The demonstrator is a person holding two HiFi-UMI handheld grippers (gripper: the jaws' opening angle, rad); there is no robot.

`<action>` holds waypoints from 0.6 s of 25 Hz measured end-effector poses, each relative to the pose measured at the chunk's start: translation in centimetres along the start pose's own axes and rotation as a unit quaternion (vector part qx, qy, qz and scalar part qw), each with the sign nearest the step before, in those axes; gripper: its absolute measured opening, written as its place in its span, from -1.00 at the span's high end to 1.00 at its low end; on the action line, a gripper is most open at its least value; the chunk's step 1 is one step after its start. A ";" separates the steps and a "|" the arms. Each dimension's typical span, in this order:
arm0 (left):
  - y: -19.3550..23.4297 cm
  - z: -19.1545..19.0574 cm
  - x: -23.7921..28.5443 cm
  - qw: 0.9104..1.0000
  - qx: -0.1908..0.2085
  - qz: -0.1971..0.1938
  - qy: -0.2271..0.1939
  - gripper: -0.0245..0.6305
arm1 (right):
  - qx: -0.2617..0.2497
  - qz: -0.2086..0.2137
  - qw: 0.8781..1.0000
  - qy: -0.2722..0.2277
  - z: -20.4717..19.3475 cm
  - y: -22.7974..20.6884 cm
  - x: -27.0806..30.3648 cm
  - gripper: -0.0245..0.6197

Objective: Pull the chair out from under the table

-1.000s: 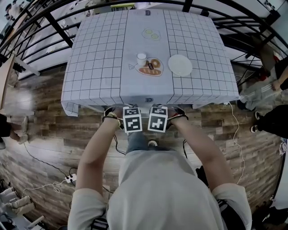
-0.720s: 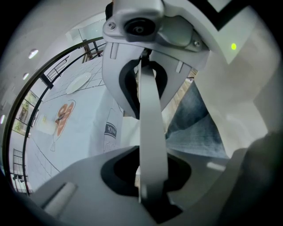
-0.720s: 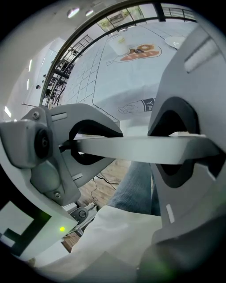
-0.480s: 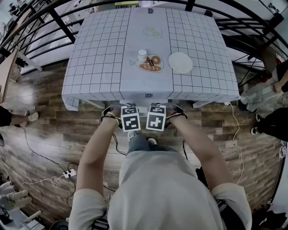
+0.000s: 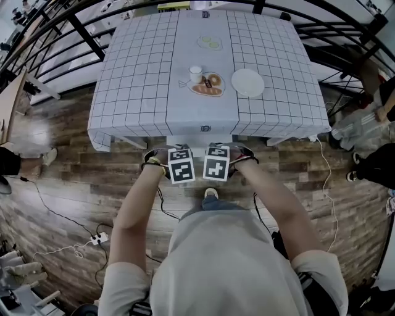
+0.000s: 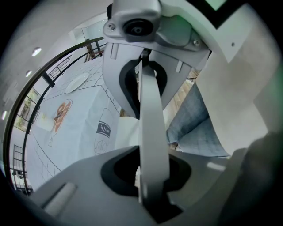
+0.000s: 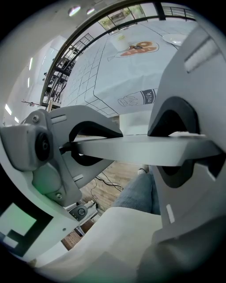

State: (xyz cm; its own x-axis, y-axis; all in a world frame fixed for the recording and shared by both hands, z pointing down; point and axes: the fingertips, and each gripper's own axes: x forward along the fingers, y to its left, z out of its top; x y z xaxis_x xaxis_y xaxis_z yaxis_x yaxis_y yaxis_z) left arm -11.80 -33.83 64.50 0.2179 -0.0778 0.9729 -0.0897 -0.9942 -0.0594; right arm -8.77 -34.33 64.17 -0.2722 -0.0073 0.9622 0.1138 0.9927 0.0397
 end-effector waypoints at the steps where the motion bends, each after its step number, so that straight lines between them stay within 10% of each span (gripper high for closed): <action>1: -0.2 0.0 0.0 1.000 0.001 -0.001 0.000 0.69 | 0.001 0.000 1.000 0.000 0.0 0.2 0.0 0.70; 15: -4.1 0.5 -0.1 1.000 0.012 -0.005 -0.004 0.69 | 0.021 0.004 1.000 0.000 -0.3 4.3 -0.2 0.70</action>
State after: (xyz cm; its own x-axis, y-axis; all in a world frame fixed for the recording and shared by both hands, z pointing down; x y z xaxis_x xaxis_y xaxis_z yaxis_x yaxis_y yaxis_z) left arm -10.93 -29.74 64.52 0.2263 -0.0686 0.9716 -0.0632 -0.9964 -0.0556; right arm -7.95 -30.09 64.18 -0.2709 0.0007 0.9626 0.0760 0.9969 0.0206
